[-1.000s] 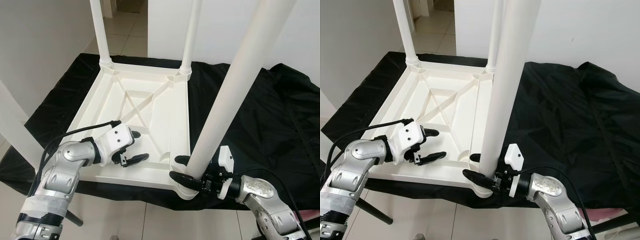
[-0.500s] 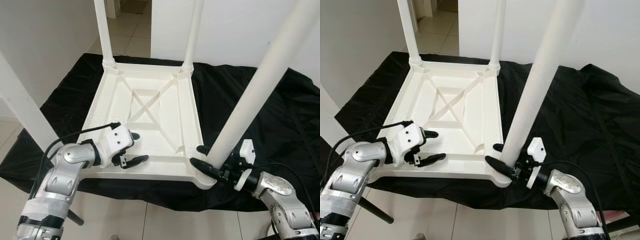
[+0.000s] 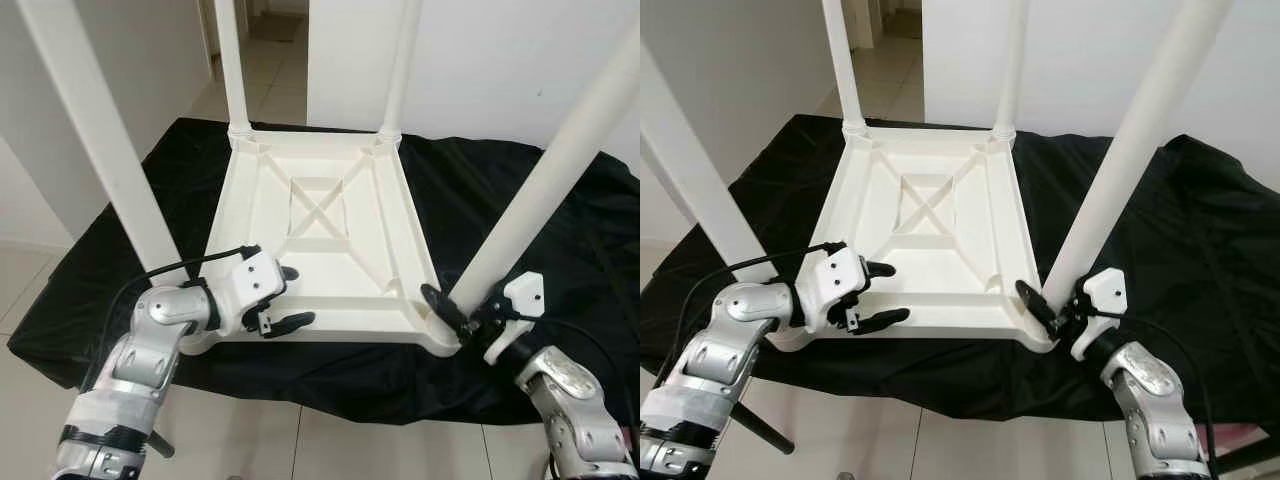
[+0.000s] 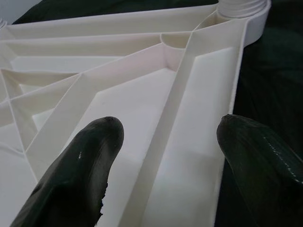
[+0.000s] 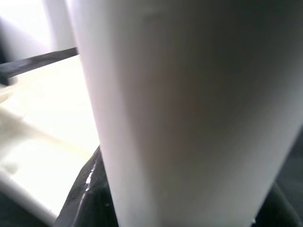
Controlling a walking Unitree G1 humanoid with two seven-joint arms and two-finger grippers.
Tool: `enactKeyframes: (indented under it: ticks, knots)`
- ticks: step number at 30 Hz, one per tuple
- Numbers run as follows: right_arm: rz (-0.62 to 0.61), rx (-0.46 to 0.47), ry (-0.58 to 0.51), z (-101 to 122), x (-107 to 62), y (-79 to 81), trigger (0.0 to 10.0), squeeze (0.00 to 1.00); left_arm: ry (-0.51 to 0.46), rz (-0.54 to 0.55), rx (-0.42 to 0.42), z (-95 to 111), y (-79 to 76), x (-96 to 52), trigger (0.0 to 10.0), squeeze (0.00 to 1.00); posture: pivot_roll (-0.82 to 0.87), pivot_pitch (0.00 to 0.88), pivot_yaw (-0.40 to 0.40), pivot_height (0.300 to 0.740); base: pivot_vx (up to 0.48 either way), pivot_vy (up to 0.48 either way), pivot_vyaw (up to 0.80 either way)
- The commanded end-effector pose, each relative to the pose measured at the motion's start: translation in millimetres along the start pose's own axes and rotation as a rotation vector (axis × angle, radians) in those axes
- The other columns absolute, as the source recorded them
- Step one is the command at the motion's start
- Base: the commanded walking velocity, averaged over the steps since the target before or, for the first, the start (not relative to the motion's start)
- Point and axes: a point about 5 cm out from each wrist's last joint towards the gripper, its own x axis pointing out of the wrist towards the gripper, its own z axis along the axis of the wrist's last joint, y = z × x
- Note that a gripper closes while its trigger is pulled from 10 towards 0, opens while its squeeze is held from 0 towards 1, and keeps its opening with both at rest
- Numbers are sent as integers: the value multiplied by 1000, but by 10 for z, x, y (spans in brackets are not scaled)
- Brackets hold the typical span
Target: Building children table
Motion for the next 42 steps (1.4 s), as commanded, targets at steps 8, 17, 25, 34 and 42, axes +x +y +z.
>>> enactKeyframes:
  ticks: [8,17,25,34,42]
  knots:
    - [-357,91,79,-271,116,326,8667,0,13,134,-20,-18,-12,70,10000,0,-70,10,43,740,0,0,0]
    - [-258,125,14,-209,375,666,10000,0,-56,186,-83,76,-28,175,10000,0,-54,7,29,740,0,0,0]
    - [-309,164,-84,-100,294,520,10000,1000,-109,301,-142,177,-73,243,10000,0,-48,14,16,740,0,0,0]
    - [-277,122,-144,-19,184,406,10000,1000,-100,338,-223,159,-69,242,10000,0,-56,0,25,740,0,0,0]
    - [-115,101,-151,22,82,247,10000,0,-80,317,-235,152,-80,247,10000,0,-57,0,33,740,0,0,0]
